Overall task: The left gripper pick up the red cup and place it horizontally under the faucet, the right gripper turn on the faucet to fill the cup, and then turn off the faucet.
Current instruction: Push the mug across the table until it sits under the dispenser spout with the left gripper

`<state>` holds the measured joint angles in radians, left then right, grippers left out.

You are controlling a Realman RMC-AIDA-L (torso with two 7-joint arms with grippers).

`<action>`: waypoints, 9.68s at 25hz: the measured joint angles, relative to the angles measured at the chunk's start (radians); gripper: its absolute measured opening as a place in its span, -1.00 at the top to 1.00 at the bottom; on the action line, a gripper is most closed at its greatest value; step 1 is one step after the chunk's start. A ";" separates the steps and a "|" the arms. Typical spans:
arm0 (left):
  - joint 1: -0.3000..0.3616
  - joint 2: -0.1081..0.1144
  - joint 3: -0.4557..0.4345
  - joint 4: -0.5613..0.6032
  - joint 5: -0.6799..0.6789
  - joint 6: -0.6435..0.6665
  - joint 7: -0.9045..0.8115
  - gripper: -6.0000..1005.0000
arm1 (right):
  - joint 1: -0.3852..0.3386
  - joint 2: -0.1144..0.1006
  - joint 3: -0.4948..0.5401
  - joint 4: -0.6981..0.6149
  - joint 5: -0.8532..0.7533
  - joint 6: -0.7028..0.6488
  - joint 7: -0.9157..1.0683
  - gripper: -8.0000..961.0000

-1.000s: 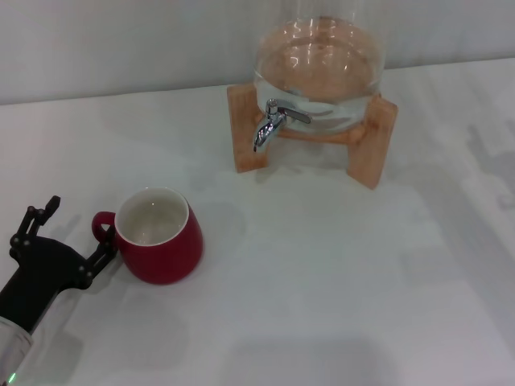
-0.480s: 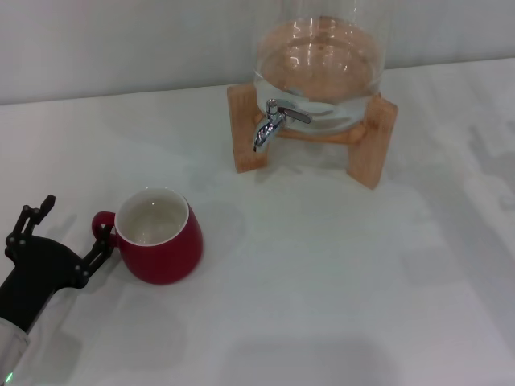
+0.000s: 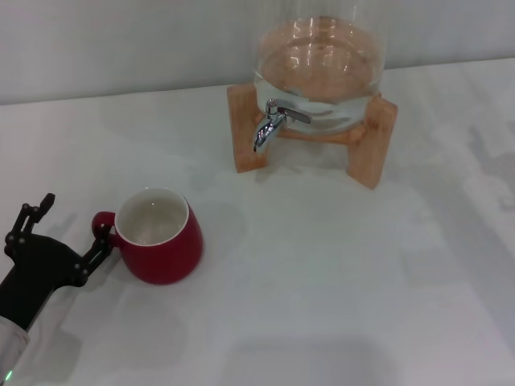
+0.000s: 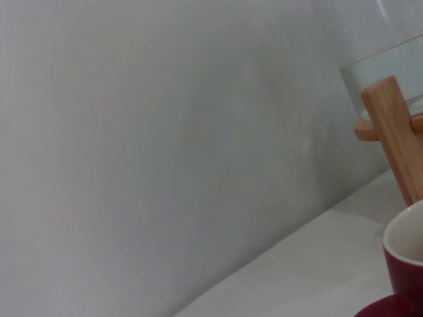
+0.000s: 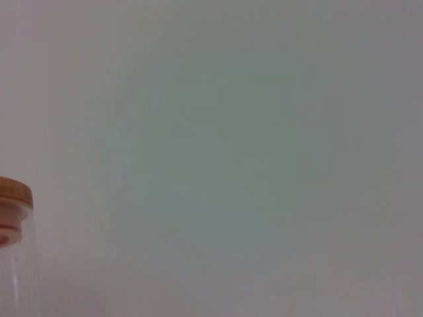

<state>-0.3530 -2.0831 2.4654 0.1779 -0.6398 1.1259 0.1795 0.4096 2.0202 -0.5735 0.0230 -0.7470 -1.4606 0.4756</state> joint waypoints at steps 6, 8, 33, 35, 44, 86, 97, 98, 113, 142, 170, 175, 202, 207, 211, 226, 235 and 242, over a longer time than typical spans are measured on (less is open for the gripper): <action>-0.002 0.000 -0.001 0.000 0.000 0.000 0.000 -0.74 | 0.000 0.000 -0.009 0.000 0.000 -0.001 0.001 -0.51; -0.001 0.000 -0.001 0.000 0.000 0.000 0.000 -0.74 | 0.000 0.000 -0.010 0.000 0.000 -0.001 0.002 -0.51; -0.004 0.000 0.003 -0.001 0.003 -0.003 0.002 0.40 | -0.003 0.002 -0.010 0.002 0.000 -0.019 0.003 -0.51; -0.004 0.000 0.004 -0.001 0.004 -0.004 0.002 0.47 | -0.003 0.002 -0.011 0.002 0.000 -0.019 0.003 -0.51; -0.004 0.000 0.006 -0.002 0.005 -0.005 0.002 0.74 | -0.004 0.002 -0.011 0.002 0.000 -0.024 0.003 -0.51; -0.090 0.001 0.006 0.002 0.005 -0.041 -0.100 0.79 | -0.005 0.000 -0.011 0.014 0.000 -0.016 0.003 -0.51; -0.116 0.002 0.000 -0.002 0.005 -0.041 -0.203 0.79 | -0.005 0.000 -0.011 0.014 0.000 -0.017 0.003 -0.51; -0.118 0.002 0.000 -0.002 0.006 -0.042 -0.209 0.79 | -0.005 0.000 -0.011 0.014 0.000 -0.017 0.003 -0.51; -0.184 0.004 0.009 -0.002 0.045 -0.112 -0.258 0.79 | -0.005 0.000 -0.011 0.014 0.000 -0.016 0.015 -0.51; -0.287 0.000 0.009 -0.004 0.186 -0.206 -0.304 0.79 | -0.002 -0.001 -0.036 0.012 0.000 -0.024 0.016 -0.51; -0.343 -0.002 0.009 -0.010 0.244 -0.243 -0.304 0.79 | -0.005 0.000 -0.062 0.014 0.000 -0.029 0.015 -0.51; -0.354 -0.003 0.009 -0.005 0.266 -0.263 -0.303 0.79 | -0.005 0.000 -0.062 0.014 0.000 -0.030 0.015 -0.51; -0.363 -0.006 0.009 0.000 0.293 -0.313 -0.303 0.79 | -0.006 0.000 -0.077 0.014 0.000 -0.030 0.017 -0.51; -0.369 -0.006 0.009 0.000 0.294 -0.315 -0.302 0.79 | -0.006 0.000 -0.077 0.014 0.000 -0.030 0.017 -0.51; -0.373 -0.006 0.009 0.000 0.294 -0.326 -0.300 0.79 | -0.006 0.000 -0.077 0.014 0.000 -0.030 0.017 -0.51; -0.389 -0.006 0.009 0.000 0.304 -0.353 -0.298 0.79 | 0.000 0.000 -0.077 0.014 0.000 -0.040 0.017 -0.51; -0.391 -0.006 0.009 0.000 0.311 -0.353 -0.298 0.79 | -0.004 0.000 -0.077 0.014 0.000 -0.043 0.017 -0.51; -0.392 -0.005 0.002 -0.003 0.309 -0.353 -0.298 0.79 | -0.005 0.000 -0.085 0.014 0.000 -0.044 0.017 -0.51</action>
<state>-0.7446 -2.0885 2.4674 0.1748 -0.3308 0.7725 -0.1181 0.4041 2.0202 -0.6581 0.0368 -0.7470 -1.5049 0.4924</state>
